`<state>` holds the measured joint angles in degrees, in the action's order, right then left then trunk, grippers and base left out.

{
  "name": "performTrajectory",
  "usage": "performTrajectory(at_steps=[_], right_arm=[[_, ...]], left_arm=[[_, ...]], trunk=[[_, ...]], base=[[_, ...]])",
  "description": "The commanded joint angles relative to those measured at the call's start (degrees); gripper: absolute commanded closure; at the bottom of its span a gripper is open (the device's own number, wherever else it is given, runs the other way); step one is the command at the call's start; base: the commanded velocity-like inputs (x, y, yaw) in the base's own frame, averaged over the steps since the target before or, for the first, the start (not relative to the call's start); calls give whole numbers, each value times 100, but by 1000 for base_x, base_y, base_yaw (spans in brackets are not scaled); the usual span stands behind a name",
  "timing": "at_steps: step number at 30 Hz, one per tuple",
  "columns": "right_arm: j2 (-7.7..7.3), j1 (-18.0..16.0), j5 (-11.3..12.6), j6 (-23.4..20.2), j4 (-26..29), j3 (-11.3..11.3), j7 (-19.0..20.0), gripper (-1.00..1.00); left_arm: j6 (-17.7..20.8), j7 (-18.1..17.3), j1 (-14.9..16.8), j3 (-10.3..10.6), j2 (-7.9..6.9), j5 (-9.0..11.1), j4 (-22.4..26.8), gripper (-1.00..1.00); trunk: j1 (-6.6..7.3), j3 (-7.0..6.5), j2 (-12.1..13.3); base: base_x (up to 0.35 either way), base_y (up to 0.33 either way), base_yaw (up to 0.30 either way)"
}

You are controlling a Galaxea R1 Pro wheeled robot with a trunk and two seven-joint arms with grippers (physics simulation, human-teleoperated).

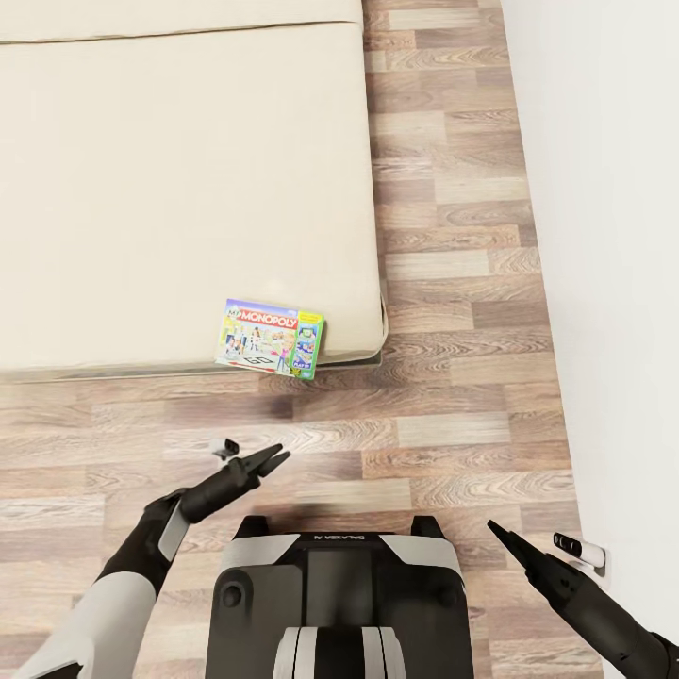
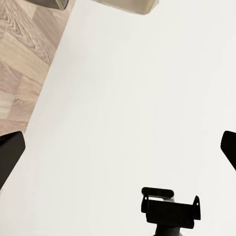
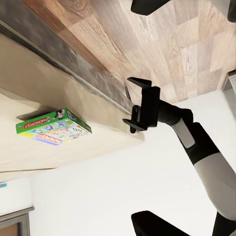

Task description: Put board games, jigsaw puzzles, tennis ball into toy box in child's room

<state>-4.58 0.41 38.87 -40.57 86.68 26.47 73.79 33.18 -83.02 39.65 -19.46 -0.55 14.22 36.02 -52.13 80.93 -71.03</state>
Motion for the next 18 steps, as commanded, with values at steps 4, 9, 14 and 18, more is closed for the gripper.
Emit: performTrajectory(at_steps=[4, 9, 14, 18], right_arm=[[-5, 2, 31, -47, 0, -2, -5, -100], [-10, 2, 32, -47, -1, -1, -5, -100], [-19, 2, 32, -47, -2, -1, 0, -100], [-26, 2, 33, -48, -7, 0, 2, -100]], left_arm=[[63, 137, 0, -51, 14, -1, 70, -100], [65, 510, -1, -99, 38, 4, 234, -100], [64, 714, -1, -165, 118, 9, 335, -100], [36, 757, -6, -328, 252, 10, 475, -100]], trunk=[[-1, 1, -2], [-1, 1, -2], [-1, 1, -2], [-1, 1, -2]], base=[[0, 0, 0], [0, 0, 0], [0, 0, 0], [0, 0, 0]])
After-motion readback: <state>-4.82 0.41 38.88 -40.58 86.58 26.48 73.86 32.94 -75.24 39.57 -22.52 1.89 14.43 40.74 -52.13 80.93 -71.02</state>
